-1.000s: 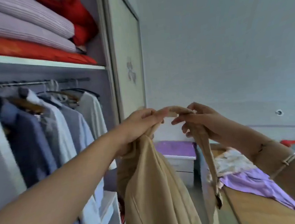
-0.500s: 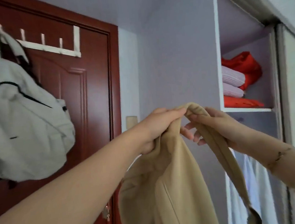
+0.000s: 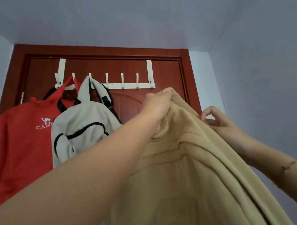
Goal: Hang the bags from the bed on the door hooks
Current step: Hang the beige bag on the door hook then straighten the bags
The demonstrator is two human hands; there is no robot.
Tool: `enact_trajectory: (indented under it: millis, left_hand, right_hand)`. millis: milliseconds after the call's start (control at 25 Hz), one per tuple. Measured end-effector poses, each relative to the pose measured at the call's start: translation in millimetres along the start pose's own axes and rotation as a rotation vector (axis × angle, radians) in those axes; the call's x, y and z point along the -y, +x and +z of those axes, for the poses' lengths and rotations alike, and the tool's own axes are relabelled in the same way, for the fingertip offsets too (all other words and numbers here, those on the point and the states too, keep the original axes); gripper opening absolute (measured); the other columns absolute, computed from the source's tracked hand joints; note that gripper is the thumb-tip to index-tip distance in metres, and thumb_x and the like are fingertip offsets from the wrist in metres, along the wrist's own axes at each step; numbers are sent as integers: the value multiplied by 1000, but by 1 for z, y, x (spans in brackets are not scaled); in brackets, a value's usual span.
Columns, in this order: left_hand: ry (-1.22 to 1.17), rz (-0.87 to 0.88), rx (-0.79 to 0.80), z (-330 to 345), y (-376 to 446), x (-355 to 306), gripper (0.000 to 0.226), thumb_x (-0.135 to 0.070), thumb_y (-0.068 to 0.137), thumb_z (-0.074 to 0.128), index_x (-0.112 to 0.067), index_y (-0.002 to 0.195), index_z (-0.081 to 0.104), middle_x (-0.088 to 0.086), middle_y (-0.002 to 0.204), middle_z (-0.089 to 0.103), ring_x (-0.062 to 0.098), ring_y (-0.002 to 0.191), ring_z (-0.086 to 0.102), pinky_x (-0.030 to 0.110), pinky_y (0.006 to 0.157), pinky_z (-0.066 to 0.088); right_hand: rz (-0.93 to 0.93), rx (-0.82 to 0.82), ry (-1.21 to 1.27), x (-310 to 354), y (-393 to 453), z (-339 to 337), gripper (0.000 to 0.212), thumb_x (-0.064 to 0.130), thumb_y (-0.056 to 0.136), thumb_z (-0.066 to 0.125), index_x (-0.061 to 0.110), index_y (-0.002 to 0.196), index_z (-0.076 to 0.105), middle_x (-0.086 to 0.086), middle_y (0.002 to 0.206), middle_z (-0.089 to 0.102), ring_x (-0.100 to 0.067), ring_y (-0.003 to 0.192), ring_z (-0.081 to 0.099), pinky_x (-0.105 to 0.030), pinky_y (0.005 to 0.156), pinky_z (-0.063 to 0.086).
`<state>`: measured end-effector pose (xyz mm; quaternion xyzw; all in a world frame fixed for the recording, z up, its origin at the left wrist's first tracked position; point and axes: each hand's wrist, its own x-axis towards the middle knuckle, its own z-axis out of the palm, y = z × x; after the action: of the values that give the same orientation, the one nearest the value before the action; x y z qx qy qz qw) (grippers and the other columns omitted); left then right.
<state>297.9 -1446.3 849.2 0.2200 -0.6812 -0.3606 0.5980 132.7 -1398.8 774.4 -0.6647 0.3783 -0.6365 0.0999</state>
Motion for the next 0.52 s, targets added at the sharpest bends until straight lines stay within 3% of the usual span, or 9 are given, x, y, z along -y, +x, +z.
enact_trajectory:
  millis: [80,160,240,360,440,520]
  left_hand:
    - [32,64,-98,-15,47,9,55,-37,86,55,-10,133,44,15,123,64,33,111,63,47,98,50]
    - [60,103,-153,-31,88,22,44,-33,90,54,-12,128,45,17,117,67,33,108,65,47,96,51]
    - [48,143,-175,-46,124,38,29,-29,95,50,-14,120,45,16,99,75,30,96,70,47,91,55]
    - [80,187,-204,-67,164,53,25,-25,98,45,-12,119,45,12,88,76,26,75,71,43,82,57]
    - [132,244,-260,-78,193,55,26,-26,99,44,-11,121,44,12,88,75,22,68,68,37,75,56]
    - [181,306,-320,-88,223,49,28,-27,98,46,-12,121,44,11,88,75,20,66,66,34,72,54]
  right_hand:
    - [-91,-13,-58,-16,49,22,26,15,91,54,26,68,59,13,67,63,-3,57,55,-19,57,44]
    - [-141,6,-99,-34,95,37,26,9,89,56,25,71,64,9,79,68,-8,70,61,-19,62,50]
    - [-192,49,-132,-55,143,47,27,-3,84,56,21,85,67,0,101,68,-14,88,64,-14,70,53]
    - [-255,58,-149,-67,210,64,41,-10,81,53,16,111,64,-7,120,62,-19,105,63,-30,93,52]
    - [-305,62,-119,-71,254,76,50,-12,81,50,14,124,56,-9,121,60,-12,92,67,-22,85,54]
    - [-360,74,-95,-69,290,88,59,-17,81,43,10,133,48,-6,121,56,0,69,64,-3,60,48]
